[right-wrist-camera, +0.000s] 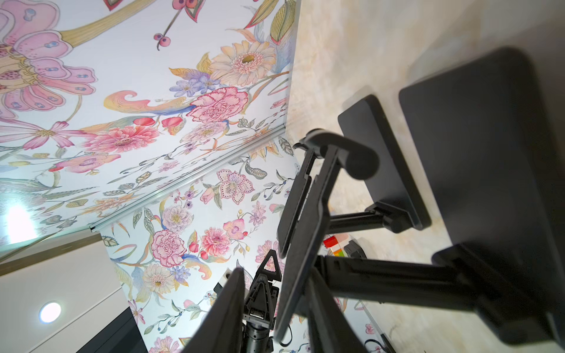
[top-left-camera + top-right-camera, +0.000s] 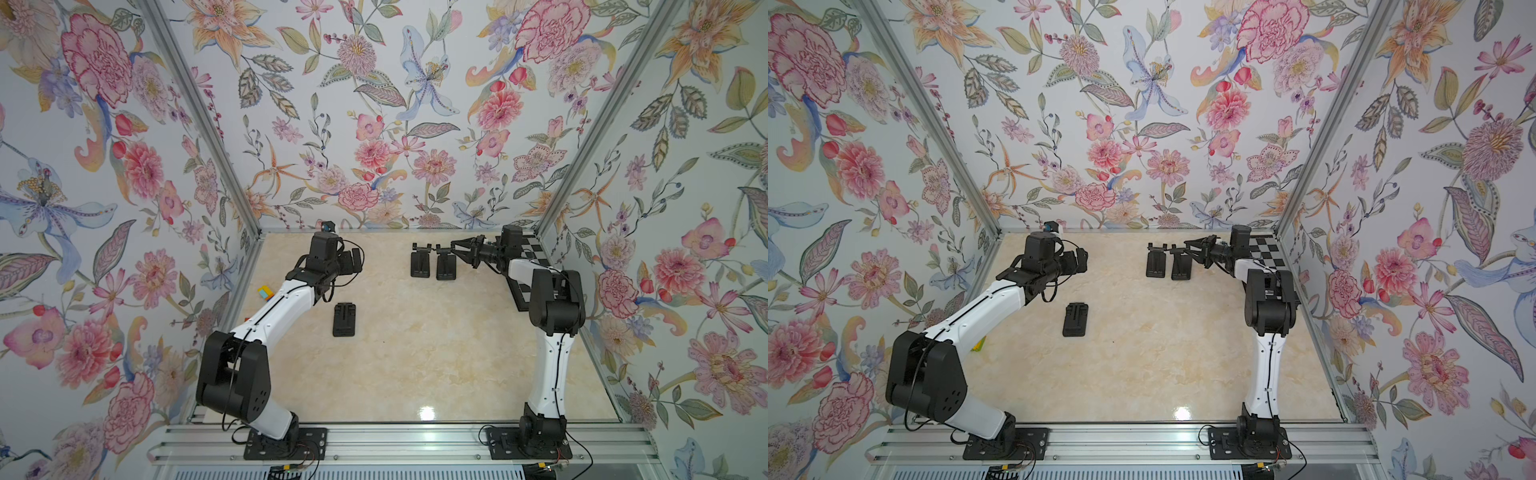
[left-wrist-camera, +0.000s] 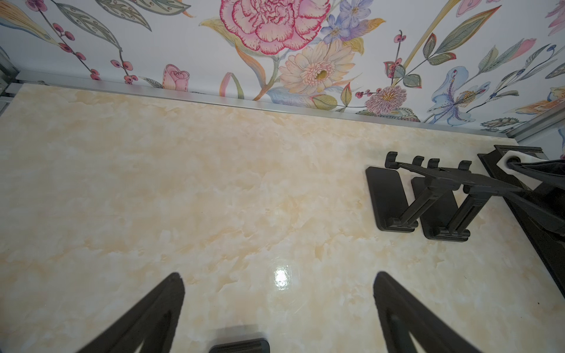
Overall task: Open the phone stand
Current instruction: Place the phone stand at the center of the board, then pick up the phone stand at the center of the board.
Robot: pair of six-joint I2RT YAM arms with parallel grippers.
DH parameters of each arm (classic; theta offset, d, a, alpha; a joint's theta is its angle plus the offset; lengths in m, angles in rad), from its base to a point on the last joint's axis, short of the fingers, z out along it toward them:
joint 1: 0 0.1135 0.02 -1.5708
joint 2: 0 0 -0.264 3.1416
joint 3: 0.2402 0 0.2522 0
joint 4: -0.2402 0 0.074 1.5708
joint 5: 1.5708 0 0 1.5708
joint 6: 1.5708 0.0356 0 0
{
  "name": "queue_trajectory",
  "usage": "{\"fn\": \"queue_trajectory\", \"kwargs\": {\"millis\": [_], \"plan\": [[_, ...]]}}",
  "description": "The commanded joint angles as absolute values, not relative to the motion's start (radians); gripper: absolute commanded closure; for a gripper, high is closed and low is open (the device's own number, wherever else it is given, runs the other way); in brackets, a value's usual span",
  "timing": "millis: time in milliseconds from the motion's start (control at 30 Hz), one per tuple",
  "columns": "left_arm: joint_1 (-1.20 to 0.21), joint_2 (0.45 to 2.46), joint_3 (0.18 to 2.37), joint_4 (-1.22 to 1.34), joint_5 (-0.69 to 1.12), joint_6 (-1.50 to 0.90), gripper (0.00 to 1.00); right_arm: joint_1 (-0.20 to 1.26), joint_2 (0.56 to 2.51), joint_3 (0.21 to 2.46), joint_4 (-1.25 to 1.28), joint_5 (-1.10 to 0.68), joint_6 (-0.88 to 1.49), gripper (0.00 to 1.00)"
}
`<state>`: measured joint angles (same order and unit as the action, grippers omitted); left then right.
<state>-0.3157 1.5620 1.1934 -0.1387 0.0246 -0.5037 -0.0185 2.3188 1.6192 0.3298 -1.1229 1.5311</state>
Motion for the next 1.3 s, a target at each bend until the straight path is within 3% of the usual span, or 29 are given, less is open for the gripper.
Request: {"fn": "queue_trajectory", "kwargs": {"millis": [0,267,333,567,967,1267], "plan": [[-0.327,1.563,1.184,-0.158,0.001,-0.488,0.01,-0.038,2.285,1.629,0.194,-1.102,1.422,0.63],[-0.325,1.564,1.198,-0.187,0.003,-0.480,0.02,-0.061,2.236,1.790,-0.439,-0.937,0.985,0.39],[-0.328,1.564,1.209,-0.218,0.000,-0.474,0.01,-0.060,2.215,1.817,-0.532,-0.881,0.913,0.27],[-0.333,1.577,1.280,-0.432,-0.037,-0.455,0.01,-0.038,2.086,1.748,-0.611,-0.767,0.781,0.00],[-0.356,1.605,1.263,-0.649,-0.146,-0.393,0.01,0.184,1.806,1.504,-0.575,-0.557,0.634,0.00],[-0.393,1.683,1.236,-0.727,-0.024,-0.512,0.02,0.374,1.689,1.411,-0.552,-0.437,0.580,0.00]]}}
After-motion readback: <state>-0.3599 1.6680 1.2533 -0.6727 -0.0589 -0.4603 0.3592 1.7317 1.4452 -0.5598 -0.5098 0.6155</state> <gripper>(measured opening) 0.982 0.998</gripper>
